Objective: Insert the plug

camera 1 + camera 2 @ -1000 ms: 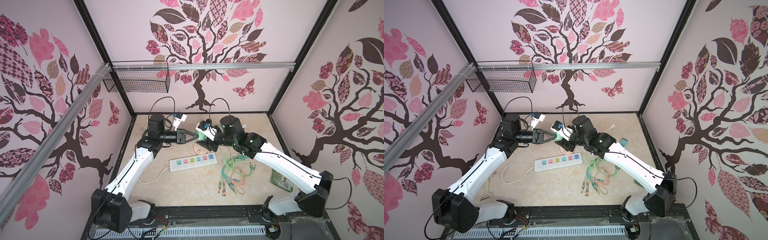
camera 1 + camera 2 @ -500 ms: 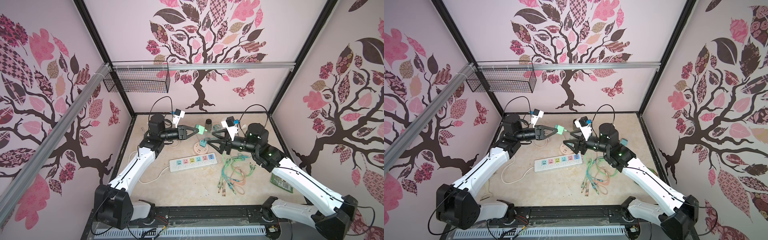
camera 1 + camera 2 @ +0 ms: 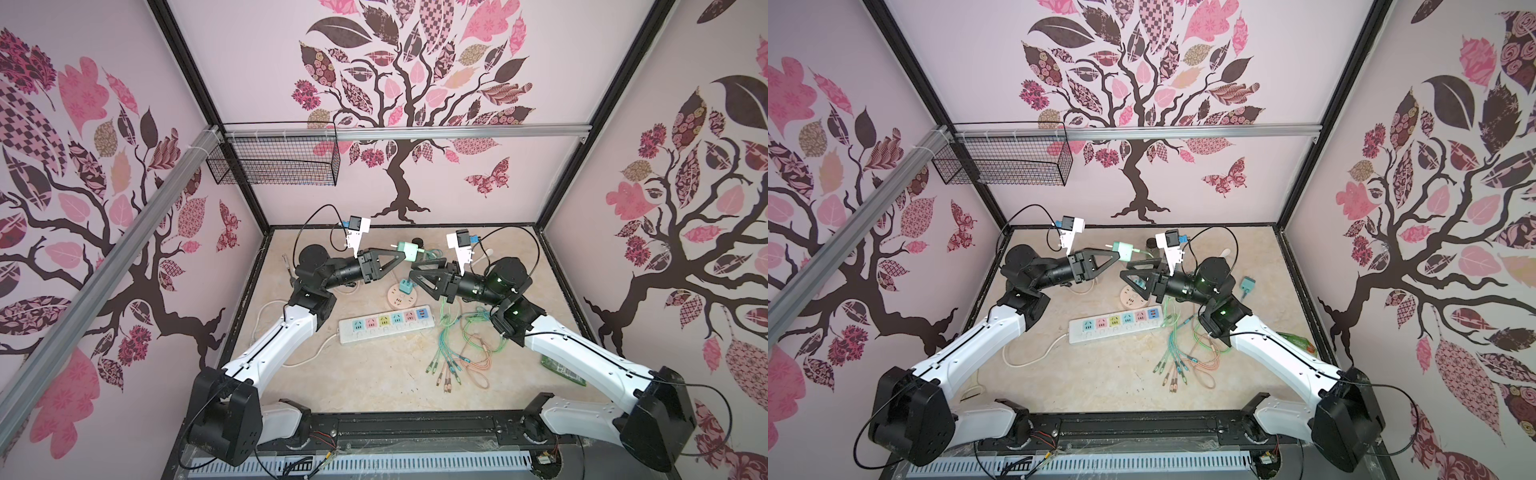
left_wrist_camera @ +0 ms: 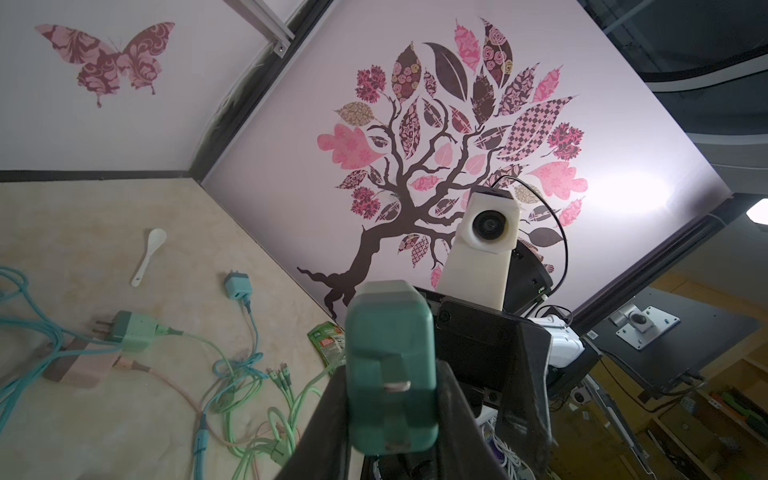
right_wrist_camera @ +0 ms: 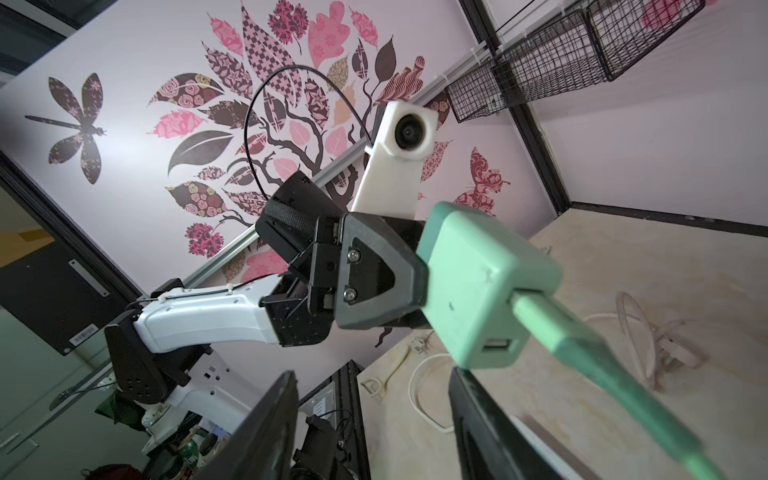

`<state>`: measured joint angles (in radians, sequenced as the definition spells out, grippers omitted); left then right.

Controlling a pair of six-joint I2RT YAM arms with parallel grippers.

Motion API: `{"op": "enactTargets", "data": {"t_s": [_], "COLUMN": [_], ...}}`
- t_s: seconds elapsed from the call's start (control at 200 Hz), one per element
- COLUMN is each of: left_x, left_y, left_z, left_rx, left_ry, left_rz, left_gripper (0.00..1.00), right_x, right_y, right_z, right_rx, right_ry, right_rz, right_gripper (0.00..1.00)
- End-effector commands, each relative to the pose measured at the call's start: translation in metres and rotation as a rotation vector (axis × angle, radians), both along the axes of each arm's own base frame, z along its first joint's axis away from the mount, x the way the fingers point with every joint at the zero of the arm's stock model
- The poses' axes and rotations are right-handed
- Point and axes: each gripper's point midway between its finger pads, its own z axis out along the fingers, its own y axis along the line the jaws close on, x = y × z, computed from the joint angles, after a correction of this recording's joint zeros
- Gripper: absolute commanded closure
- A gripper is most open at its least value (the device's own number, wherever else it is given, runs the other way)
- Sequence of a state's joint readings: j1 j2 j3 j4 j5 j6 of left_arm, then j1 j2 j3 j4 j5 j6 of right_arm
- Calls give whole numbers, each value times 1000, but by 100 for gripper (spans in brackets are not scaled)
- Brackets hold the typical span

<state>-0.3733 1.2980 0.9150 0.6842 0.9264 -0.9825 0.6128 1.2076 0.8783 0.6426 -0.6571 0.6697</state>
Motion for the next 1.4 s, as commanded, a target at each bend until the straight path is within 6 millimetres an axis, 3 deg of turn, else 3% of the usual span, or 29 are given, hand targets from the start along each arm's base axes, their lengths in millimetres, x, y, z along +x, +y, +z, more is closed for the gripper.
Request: {"op": "enactTargets", "data": {"t_s": [0.0,0.215,0.6,1.395], "left_x": [-10,-16,-27,-20], "left_y": [7,10,9,1], "left_z": [22,32,35,17], "left_rx": [-98,-183,-202,-182], "left_ry": [-76,-84,-108,-86], "left_rz": [11,-18,-37,-40], "left_gripper": [100,100,100,100], "right_x": [7,12,20,26], "right_y": [-7,-14,-5,10], "right_z": [17,22,44,57], "right_rx": [81,123,179,195], "right_ry": [-10,-6,-44,-47], "right_rz": [-25,-36,4,87], "right_gripper": [39,41,45,65]}}
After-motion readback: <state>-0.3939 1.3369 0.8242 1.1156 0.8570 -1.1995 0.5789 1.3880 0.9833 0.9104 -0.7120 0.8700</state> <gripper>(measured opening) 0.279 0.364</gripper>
